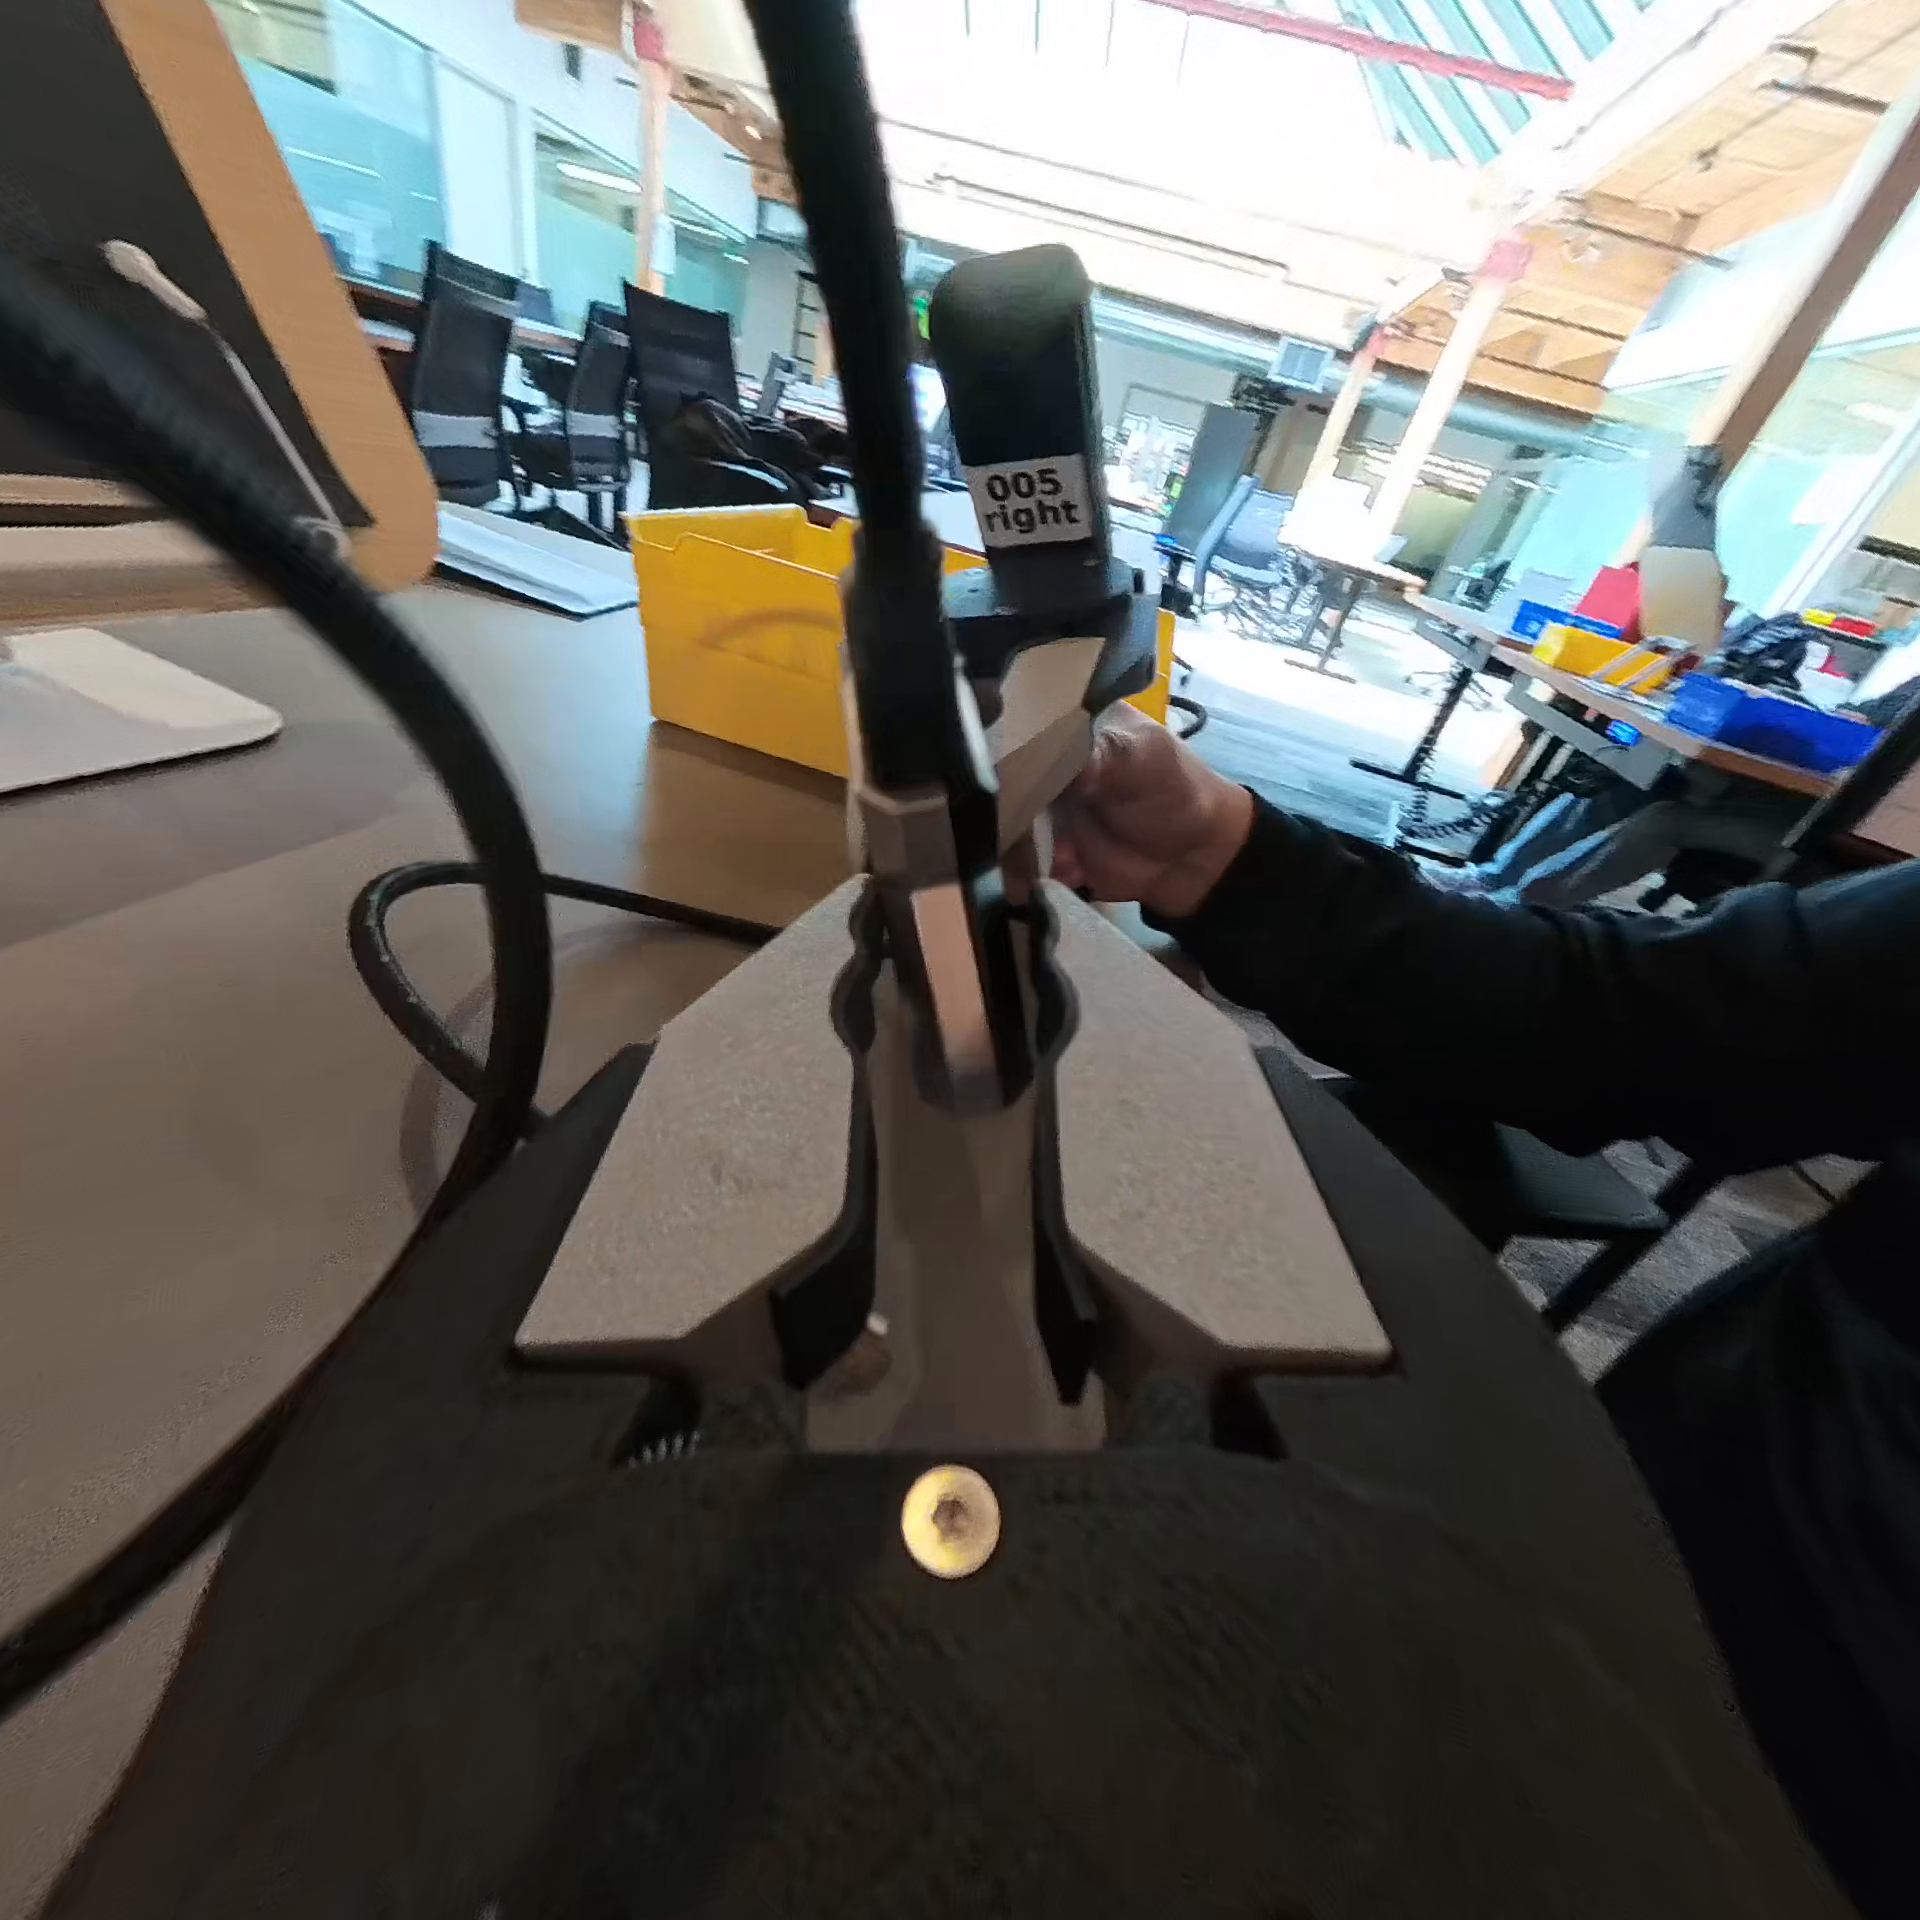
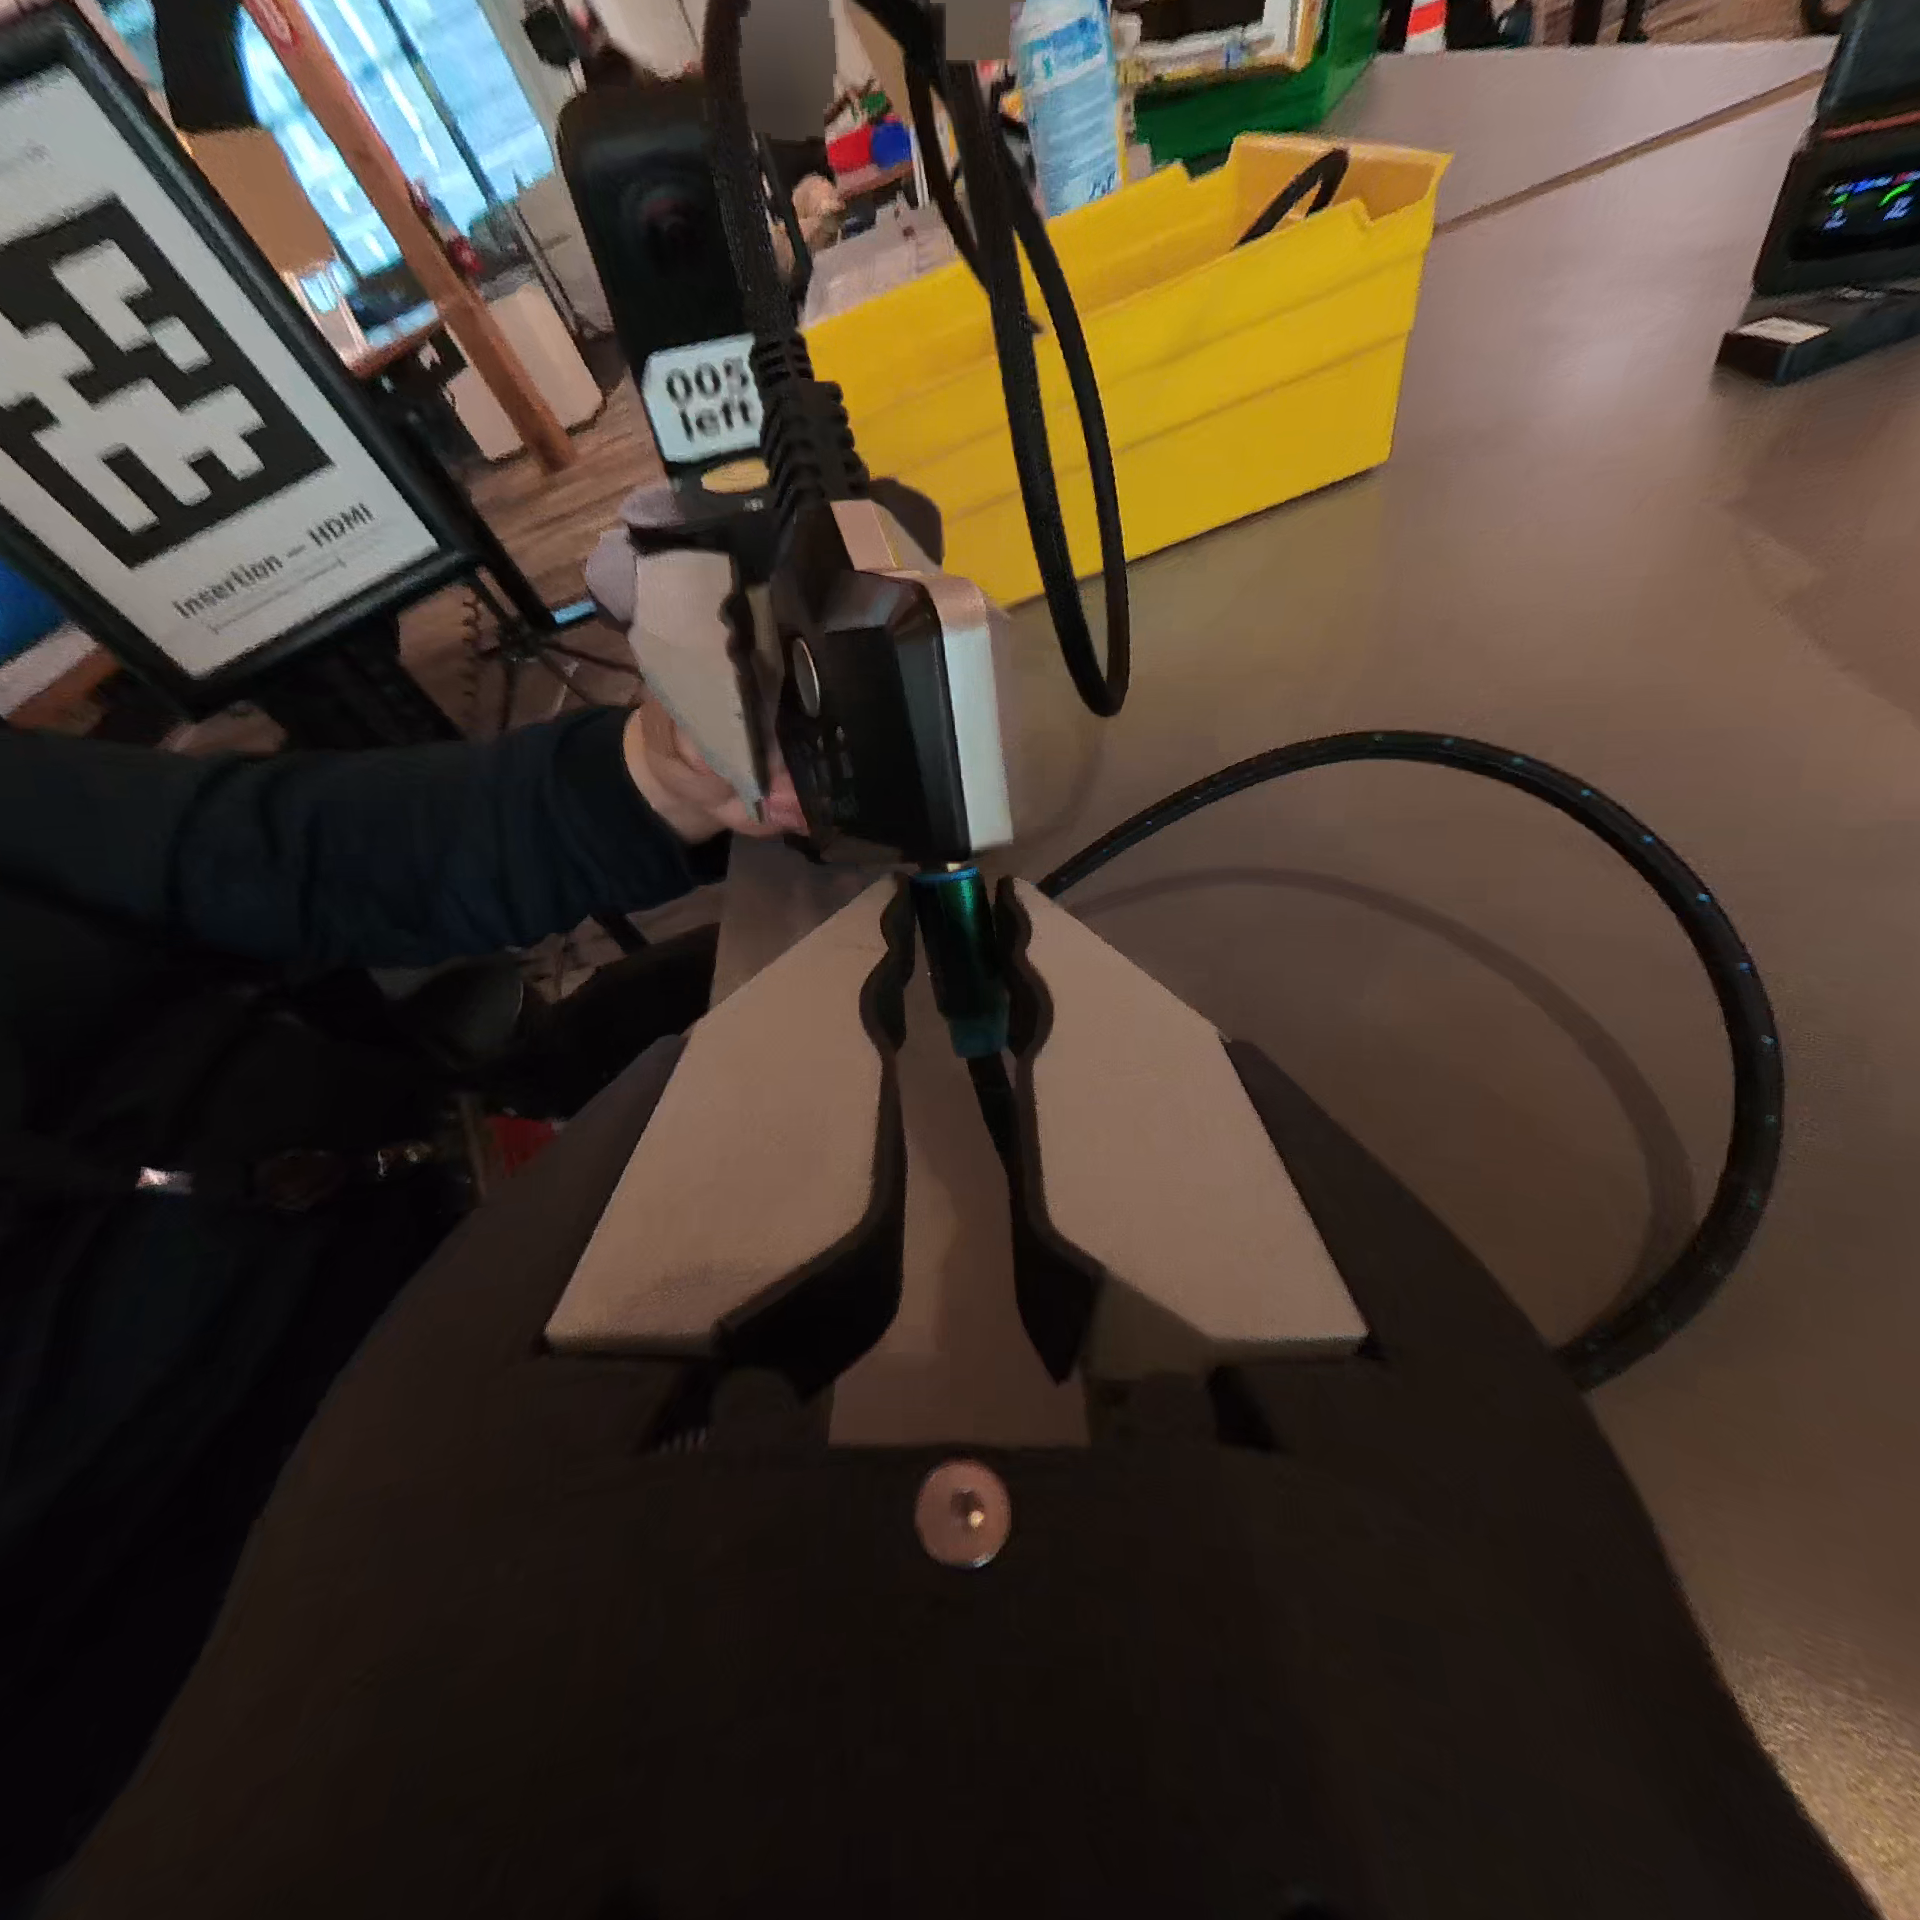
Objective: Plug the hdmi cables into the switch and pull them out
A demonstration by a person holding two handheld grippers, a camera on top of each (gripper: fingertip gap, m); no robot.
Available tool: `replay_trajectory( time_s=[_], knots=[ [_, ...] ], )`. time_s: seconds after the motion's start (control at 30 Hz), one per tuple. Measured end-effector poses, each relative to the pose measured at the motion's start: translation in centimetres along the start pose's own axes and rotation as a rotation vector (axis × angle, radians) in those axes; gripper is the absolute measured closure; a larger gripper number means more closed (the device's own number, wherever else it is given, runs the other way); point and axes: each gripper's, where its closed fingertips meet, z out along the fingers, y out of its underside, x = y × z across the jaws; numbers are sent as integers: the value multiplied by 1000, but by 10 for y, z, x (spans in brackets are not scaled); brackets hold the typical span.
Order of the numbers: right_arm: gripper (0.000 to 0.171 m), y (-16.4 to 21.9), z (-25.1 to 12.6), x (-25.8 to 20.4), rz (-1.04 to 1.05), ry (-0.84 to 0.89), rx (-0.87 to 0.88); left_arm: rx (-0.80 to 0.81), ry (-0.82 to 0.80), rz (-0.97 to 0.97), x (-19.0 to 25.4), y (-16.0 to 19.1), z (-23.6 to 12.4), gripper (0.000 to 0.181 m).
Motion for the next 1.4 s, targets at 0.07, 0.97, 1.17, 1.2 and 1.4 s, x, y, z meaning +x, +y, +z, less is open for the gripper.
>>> replay_trajectory(
  time_s=[0.07, 0.97, 1.17, 1.2, 1.4],
  knots=[
    [159, 9, 4, 0, -44, 21, -68, -35, 24, -7, 3, 4, 4, 147],
    [160, 27, 5, -8, -160, -48, -350, -112, -51, 75, -2, 15, 9, 161],
    [161, 34, 4, -7, -266, -82, -394, -147, -59, 104, -1, 20, 10, 161],
    [160, 36, 3, -6, -276, -85, -401, -159, -66, 116, -1, 22, 11, 161],
    [160, 37, 3, -2, -316, -49, -407, -174, -94, 153, -1, 24, 13, 161]
  ],
)
